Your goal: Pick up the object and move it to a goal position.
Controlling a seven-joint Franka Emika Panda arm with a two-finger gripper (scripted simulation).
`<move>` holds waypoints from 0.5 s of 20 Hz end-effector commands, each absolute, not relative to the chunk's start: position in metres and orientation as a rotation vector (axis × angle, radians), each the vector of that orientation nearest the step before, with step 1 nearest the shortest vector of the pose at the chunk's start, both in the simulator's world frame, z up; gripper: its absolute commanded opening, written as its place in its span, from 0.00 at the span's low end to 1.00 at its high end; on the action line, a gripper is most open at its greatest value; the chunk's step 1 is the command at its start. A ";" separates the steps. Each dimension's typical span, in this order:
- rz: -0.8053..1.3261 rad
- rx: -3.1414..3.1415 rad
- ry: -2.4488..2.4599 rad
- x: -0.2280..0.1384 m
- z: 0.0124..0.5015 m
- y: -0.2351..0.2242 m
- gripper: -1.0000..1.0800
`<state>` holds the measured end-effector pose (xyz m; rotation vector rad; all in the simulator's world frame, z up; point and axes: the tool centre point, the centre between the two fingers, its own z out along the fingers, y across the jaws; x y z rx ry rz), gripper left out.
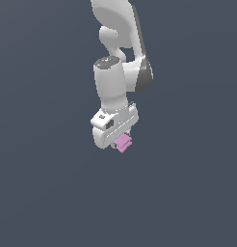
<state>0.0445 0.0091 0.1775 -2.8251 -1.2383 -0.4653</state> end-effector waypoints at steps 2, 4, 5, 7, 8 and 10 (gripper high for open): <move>-0.531 -2.789 -1.284 0.052 0.198 -0.001 0.00; -0.566 -2.768 -1.307 0.056 0.209 -0.006 0.00; -0.584 -2.757 -1.319 0.058 0.215 -0.009 0.00; -0.619 -2.736 -1.342 0.062 0.226 -0.014 0.00; -0.637 -2.724 -1.353 0.064 0.232 -0.017 0.00; -0.671 -2.702 -1.376 0.067 0.243 -0.022 0.00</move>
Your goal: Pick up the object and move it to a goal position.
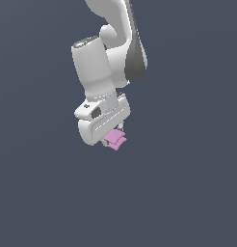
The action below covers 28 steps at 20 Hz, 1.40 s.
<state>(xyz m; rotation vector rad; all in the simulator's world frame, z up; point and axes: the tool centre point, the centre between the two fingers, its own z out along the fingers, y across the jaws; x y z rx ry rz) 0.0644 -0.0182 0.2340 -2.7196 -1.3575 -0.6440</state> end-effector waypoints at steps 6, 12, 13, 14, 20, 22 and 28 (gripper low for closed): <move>-0.776 -2.628 -1.442 0.077 0.277 -0.039 0.00; -0.886 -2.544 -1.508 0.086 0.314 -0.057 0.00; -0.905 -2.528 -1.519 0.088 0.321 -0.060 0.00; -0.924 -2.512 -1.531 0.089 0.327 -0.063 0.00; -1.049 -2.402 -1.602 0.098 0.371 -0.086 0.00; -1.092 -2.361 -1.626 0.101 0.387 -0.095 0.00; -1.207 -2.243 -1.688 0.107 0.429 -0.120 0.00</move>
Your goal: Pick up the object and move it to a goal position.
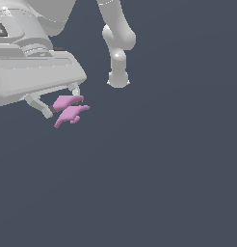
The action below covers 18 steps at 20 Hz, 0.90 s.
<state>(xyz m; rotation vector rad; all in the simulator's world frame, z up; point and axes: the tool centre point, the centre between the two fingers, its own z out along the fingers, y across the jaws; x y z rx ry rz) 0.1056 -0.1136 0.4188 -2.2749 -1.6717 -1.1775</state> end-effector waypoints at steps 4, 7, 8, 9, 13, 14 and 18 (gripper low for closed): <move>-1.268 -2.174 -1.719 0.110 0.453 -0.134 0.00; -1.302 -2.133 -1.736 0.111 0.467 -0.143 0.00; -1.311 -2.122 -1.741 0.112 0.471 -0.146 0.00; -1.319 -2.112 -1.745 0.112 0.474 -0.148 0.00; -1.341 -2.083 -1.755 0.114 0.483 -0.154 0.00; -1.345 -2.078 -1.757 0.114 0.484 -0.155 0.00; -1.352 -2.068 -1.760 0.115 0.488 -0.157 0.00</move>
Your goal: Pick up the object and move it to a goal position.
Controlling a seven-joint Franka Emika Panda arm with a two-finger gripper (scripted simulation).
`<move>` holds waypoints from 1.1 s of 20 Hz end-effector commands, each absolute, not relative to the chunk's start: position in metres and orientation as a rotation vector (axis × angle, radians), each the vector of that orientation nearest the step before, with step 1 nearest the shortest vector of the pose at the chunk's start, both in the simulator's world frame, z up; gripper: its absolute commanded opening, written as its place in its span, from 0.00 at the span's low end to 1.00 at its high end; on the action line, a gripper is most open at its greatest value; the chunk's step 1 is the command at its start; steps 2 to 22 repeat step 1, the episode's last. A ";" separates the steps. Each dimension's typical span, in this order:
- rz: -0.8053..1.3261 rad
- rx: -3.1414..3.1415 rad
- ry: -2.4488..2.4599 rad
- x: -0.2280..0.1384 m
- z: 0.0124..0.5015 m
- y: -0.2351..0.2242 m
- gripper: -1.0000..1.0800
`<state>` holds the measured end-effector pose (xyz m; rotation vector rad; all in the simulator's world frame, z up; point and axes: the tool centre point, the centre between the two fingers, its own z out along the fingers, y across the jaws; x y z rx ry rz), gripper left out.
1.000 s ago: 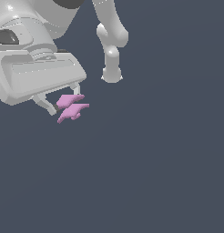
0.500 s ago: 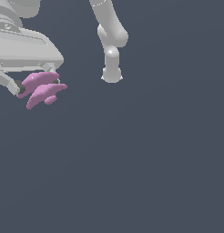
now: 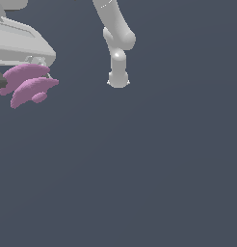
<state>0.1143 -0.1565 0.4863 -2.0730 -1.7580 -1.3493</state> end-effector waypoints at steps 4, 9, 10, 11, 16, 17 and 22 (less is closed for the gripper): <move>-1.352 -2.068 -1.760 0.115 0.488 -0.157 0.00; -1.352 -2.068 -1.760 0.115 0.488 -0.157 0.00; -1.352 -2.068 -1.760 0.115 0.488 -0.157 0.00; -1.352 -2.068 -1.760 0.115 0.488 -0.157 0.00; -1.352 -2.068 -1.760 0.115 0.488 -0.157 0.00; -1.352 -2.068 -1.760 0.115 0.488 -0.157 0.00; -1.352 -2.068 -1.760 0.115 0.488 -0.157 0.00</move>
